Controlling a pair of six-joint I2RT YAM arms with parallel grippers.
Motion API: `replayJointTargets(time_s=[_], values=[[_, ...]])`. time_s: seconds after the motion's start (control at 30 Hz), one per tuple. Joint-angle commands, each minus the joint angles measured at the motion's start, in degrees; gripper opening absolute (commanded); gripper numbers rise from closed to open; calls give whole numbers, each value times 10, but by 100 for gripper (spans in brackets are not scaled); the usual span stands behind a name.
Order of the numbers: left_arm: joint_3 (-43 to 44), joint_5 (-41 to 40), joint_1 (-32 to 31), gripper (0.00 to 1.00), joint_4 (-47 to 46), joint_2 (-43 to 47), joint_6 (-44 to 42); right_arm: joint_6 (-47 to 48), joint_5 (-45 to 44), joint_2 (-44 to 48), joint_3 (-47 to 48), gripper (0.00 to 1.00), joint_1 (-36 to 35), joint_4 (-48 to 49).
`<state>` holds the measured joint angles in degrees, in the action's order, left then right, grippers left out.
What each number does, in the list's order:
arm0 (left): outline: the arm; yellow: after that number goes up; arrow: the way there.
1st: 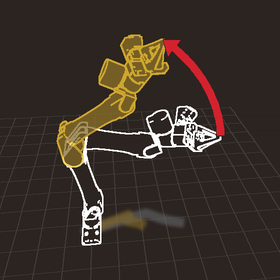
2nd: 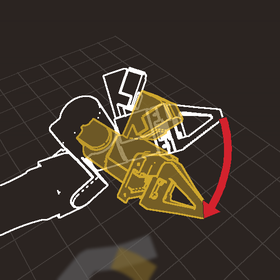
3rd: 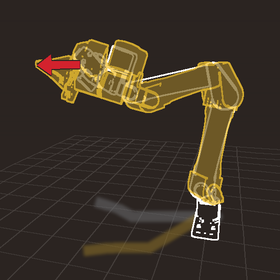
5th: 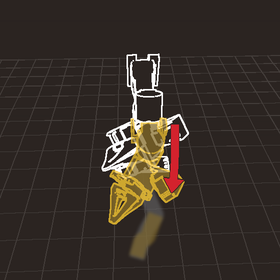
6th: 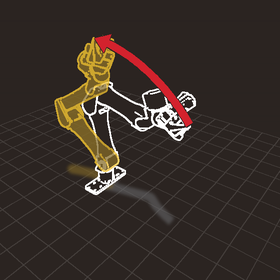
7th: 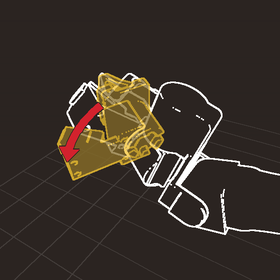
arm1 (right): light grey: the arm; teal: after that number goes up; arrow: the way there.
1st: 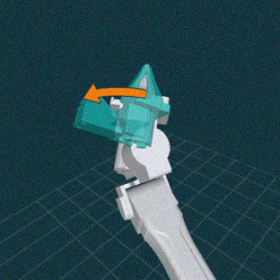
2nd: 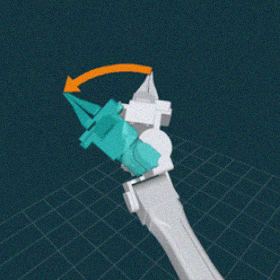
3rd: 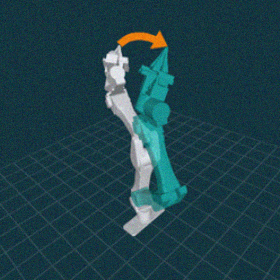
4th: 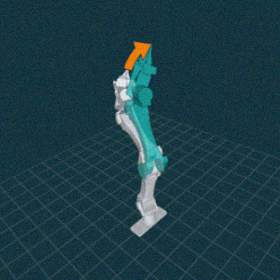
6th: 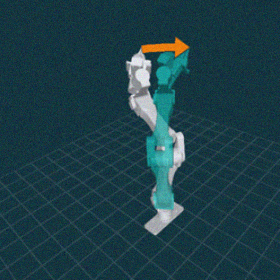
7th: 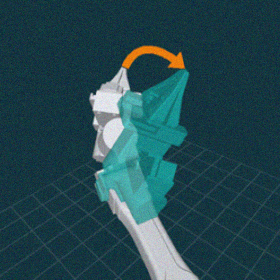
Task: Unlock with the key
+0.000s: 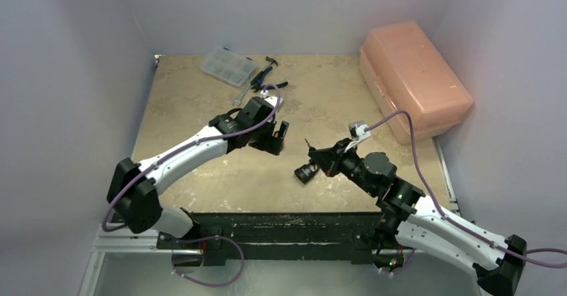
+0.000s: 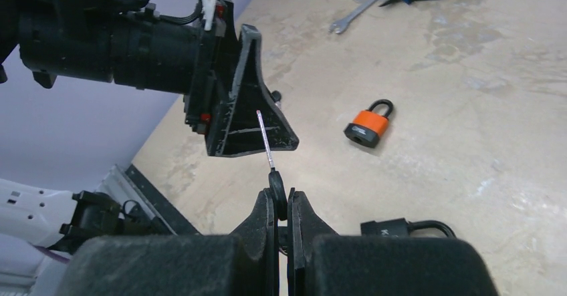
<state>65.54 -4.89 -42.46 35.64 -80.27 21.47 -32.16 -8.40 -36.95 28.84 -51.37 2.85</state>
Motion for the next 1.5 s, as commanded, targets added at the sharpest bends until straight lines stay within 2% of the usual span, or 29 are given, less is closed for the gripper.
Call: replayJointTargets(time_s=[0.0, 0.23, 0.5, 0.57, 0.67, 0.83, 1.23, 1.47], values=[[56, -9, 1, 85, -21, -55, 4, -10, -47, 27, 4, 0, -1, -48], [101, -74, 1, 84, -18, -152, 26, -15, -60, 76, -23, 0, -1, -61], [141, -104, 2, 85, -35, -239, 35, -10, -70, 94, -26, 0, -1, -85], [149, -109, 3, 87, -37, -255, 39, -9, -74, 102, -28, 0, -1, -92], [155, -106, 6, 98, -48, -273, 48, -12, -76, 114, -34, 0, -1, -98], [177, -120, 8, 99, -51, -306, 56, -17, -77, 128, -43, 0, -1, -103], [202, -144, 11, 86, -37, -364, 77, -15, -81, 140, -47, 0, -1, -118], [203, -147, 12, 72, -34, -383, 94, -15, -82, 141, -47, 0, -1, -122]])
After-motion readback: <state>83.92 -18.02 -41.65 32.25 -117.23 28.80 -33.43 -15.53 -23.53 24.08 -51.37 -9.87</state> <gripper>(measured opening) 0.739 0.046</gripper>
